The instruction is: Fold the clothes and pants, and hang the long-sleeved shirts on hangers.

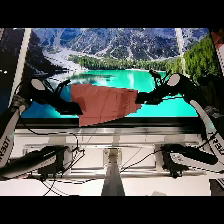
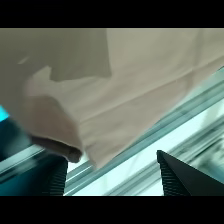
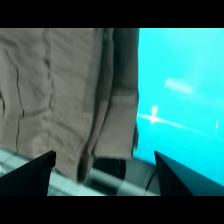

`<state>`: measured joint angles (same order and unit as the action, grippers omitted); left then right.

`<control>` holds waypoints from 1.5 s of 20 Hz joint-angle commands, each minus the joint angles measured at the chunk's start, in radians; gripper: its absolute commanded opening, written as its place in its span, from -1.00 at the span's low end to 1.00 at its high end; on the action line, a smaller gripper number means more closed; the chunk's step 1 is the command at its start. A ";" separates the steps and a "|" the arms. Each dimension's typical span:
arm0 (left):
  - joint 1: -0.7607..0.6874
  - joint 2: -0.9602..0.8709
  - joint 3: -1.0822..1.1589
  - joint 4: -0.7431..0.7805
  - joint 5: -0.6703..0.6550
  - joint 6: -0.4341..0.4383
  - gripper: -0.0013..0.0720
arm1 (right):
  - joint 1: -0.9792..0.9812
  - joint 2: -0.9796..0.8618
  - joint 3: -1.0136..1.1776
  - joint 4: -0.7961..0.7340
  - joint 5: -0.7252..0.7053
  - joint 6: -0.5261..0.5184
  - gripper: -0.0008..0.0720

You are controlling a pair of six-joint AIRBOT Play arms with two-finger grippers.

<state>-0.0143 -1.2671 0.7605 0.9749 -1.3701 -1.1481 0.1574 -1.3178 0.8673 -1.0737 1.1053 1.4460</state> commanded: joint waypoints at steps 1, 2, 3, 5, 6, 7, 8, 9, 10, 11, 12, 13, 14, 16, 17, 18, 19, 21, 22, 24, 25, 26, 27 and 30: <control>-0.009 0.000 -0.008 -0.110 0.042 0.006 0.80 | -0.001 -0.006 0.019 -0.002 -0.085 0.003 0.95; -0.011 0.000 -0.008 -0.116 0.058 0.006 0.80 | -0.003 -0.020 0.039 -0.003 -0.085 0.003 0.94; -0.013 0.000 -0.008 -0.116 0.073 0.006 0.80 | -0.010 -0.041 0.061 0.001 -0.082 0.003 0.94; -0.016 0.000 -0.008 -0.116 0.084 0.006 0.80 | -0.046 -0.102 0.111 0.015 -0.040 0.004 0.94; -0.016 0.000 -0.008 -0.116 0.084 0.006 0.80 | -0.072 -0.140 0.135 0.043 0.003 0.002 0.94; -0.016 0.000 -0.008 -0.116 0.084 0.006 0.80 | -0.098 -0.177 0.154 0.076 0.056 -0.011 0.94; -0.016 0.000 -0.008 -0.116 0.084 0.006 0.80 | -0.123 -0.216 0.168 0.116 0.112 -0.053 0.94; -0.016 0.000 -0.008 -0.116 0.084 0.006 0.80 | -0.141 -0.246 0.171 0.155 0.151 -0.088 0.94; -0.016 0.000 -0.008 -0.116 0.084 0.006 0.80 | -0.151 -0.276 0.171 0.199 0.187 -0.139 0.94; -0.016 0.000 -0.008 -0.116 0.085 0.006 0.80 | -0.150 -0.302 0.170 0.236 0.209 -0.184 0.94; -0.016 0.000 -0.008 -0.116 0.089 0.006 0.80 | -0.141 -0.323 0.170 0.269 0.215 -0.220 0.93; -0.016 0.000 -0.008 -0.116 0.095 0.006 0.80 | -0.127 -0.340 0.171 0.299 0.209 -0.246 0.92; -0.016 0.000 -0.008 -0.116 0.099 0.006 0.80 | -0.106 -0.355 0.171 0.335 0.201 -0.269 0.92; -0.016 0.000 -0.008 -0.116 0.106 0.006 0.80 | -0.053 -0.368 0.171 0.389 0.163 -0.325 0.73; -0.016 0.000 -0.008 -0.116 0.112 0.006 0.80 | -0.026 -0.368 0.172 0.406 0.136 -0.366 0.46; -0.016 0.000 -0.008 -0.116 0.120 0.006 0.80 | -0.006 -0.368 0.178 0.408 0.115 -0.401 0.18; -0.016 0.000 -0.008 -0.116 0.133 0.006 0.80 | 0.010 -0.368 0.194 0.406 0.104 -0.425 -0.39; -0.016 0.000 -0.007 -0.116 0.162 0.028 0.79 | 0.016 -0.364 0.250 0.402 0.115 -0.438 -0.92; -0.014 0.001 0.000 -0.115 0.163 0.074 0.65 | 0.010 -0.354 0.288 0.386 0.116 -0.437 -0.92; 0.002 0.003 0.034 -0.109 0.163 0.095 0.25 | -0.012 -0.313 0.375 0.288 0.084 -0.350 -0.93; 0.011 0.005 0.065 -0.108 0.159 0.098 -0.32 | -0.027 -0.281 0.418 0.196 0.053 -0.251 -0.93; 0.020 0.005 0.104 -0.109 0.146 0.100 -0.91 | -0.045 -0.245 0.455 0.109 0.032 -0.177 -0.93; 0.028 0.005 0.145 -0.109 0.137 0.101 -0.95 | -0.068 -0.203 0.492 0.031 0.024 -0.121 -0.93; 0.035 0.011 0.280 -0.100 0.117 0.101 -0.95 | -0.167 -0.059 0.570 -0.173 0.024 0.020 -0.93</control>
<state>0.0105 -1.2613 0.9360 0.8661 -1.2358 -1.0569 0.0635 -1.4906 1.3556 -1.0161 1.1568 1.2911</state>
